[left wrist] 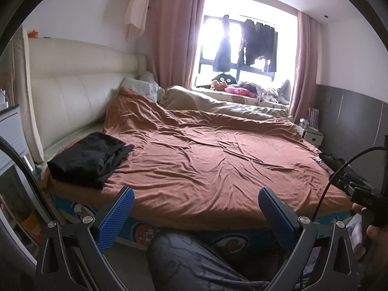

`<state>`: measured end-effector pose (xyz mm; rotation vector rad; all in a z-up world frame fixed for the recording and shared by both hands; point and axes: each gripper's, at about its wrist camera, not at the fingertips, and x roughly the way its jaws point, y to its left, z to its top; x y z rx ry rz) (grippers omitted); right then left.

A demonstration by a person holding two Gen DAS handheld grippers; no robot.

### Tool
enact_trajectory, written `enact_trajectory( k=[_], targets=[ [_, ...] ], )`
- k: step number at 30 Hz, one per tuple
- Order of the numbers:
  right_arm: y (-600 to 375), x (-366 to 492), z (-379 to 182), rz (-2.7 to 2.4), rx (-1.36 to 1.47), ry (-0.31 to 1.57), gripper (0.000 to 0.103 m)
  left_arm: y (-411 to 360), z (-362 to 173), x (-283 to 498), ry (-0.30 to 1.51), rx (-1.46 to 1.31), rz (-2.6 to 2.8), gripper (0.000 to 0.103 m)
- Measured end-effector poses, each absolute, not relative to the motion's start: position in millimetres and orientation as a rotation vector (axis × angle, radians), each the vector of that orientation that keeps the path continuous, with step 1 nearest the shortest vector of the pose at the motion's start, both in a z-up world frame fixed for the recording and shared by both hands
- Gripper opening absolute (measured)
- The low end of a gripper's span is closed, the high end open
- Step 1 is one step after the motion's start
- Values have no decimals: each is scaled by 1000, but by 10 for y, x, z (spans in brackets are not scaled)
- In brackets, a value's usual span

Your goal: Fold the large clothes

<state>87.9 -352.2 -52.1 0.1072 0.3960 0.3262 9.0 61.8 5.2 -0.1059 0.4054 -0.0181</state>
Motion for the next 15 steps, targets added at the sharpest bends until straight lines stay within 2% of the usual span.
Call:
enact_trajectory(
  k=[15],
  targets=[
    [-3554,910,-536,316,94,400,103,622,35,108,407,-108,-32,102]
  ],
)
